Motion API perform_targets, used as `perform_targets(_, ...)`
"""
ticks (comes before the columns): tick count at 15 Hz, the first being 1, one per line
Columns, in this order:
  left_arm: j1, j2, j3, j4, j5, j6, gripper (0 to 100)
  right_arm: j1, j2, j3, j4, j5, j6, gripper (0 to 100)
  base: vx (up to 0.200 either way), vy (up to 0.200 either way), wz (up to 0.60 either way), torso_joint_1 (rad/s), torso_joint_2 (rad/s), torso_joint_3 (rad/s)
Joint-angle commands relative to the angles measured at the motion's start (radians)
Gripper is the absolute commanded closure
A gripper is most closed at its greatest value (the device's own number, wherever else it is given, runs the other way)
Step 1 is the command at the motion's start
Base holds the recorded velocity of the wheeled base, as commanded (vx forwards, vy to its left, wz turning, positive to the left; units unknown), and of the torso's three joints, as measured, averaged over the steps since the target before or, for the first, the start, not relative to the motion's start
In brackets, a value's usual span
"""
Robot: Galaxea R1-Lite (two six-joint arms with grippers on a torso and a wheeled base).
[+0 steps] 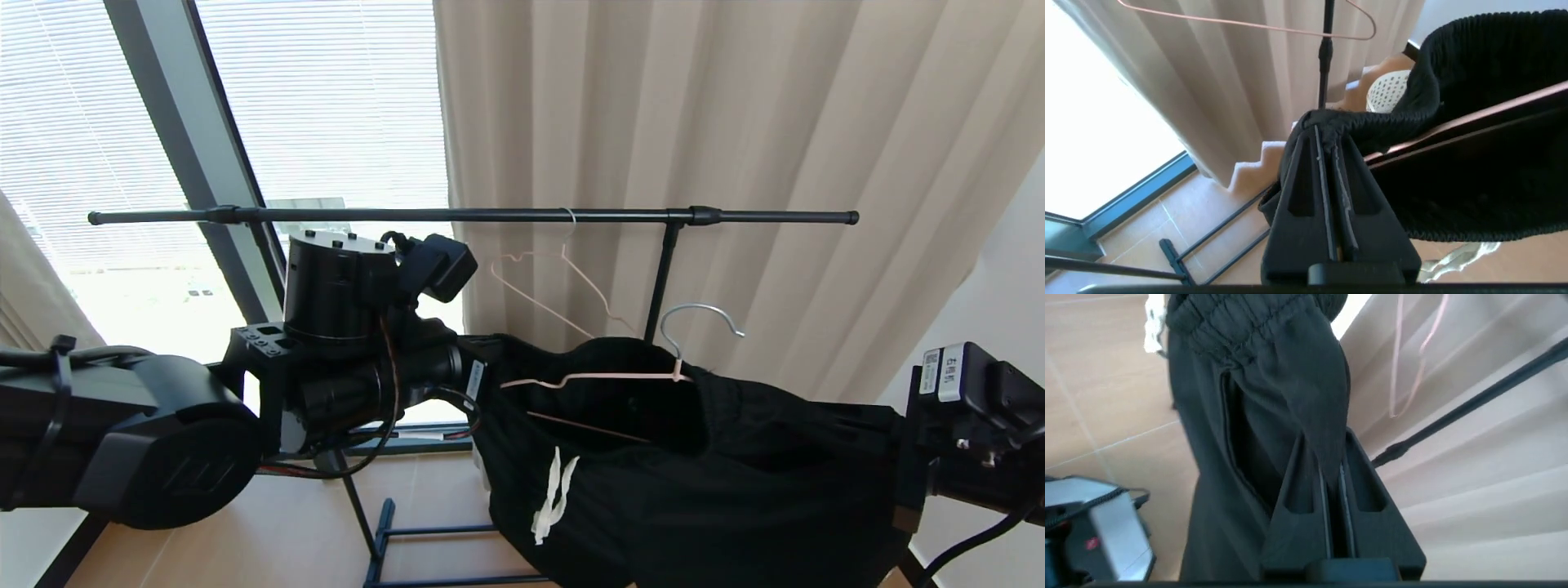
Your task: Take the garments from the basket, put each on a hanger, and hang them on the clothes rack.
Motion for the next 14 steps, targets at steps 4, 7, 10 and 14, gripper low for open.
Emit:
perform_targets(4,-0.035,-0.005,-0.152,0.138,0.053,-0.015,100,0.041,0.061,0.025,-0.085,-0.084,-0.002,100,0.0,0.0,0.0,0.0,0.0,0.0)
perform_targets(7,-0.039,-0.007,-0.226,0.197,0.065,-0.017,100,0.041,0.076,0.058,-0.134,-0.095,-0.045,100,0.0,0.0,0.0,0.0,0.0,0.0)
perform_targets(10,-0.037,-0.021,-0.249,0.213,0.065,-0.017,100,0.043,0.121,0.055,-0.139,-0.136,-0.085,100,0.0,0.0,0.0,0.0,0.0,0.0)
perform_targets(14,-0.066,-0.024,-0.204,0.23,0.093,-0.035,100,0.112,0.145,0.039,-0.212,-0.138,0.054,100,0.0,0.0,0.0,0.0,0.0,0.0)
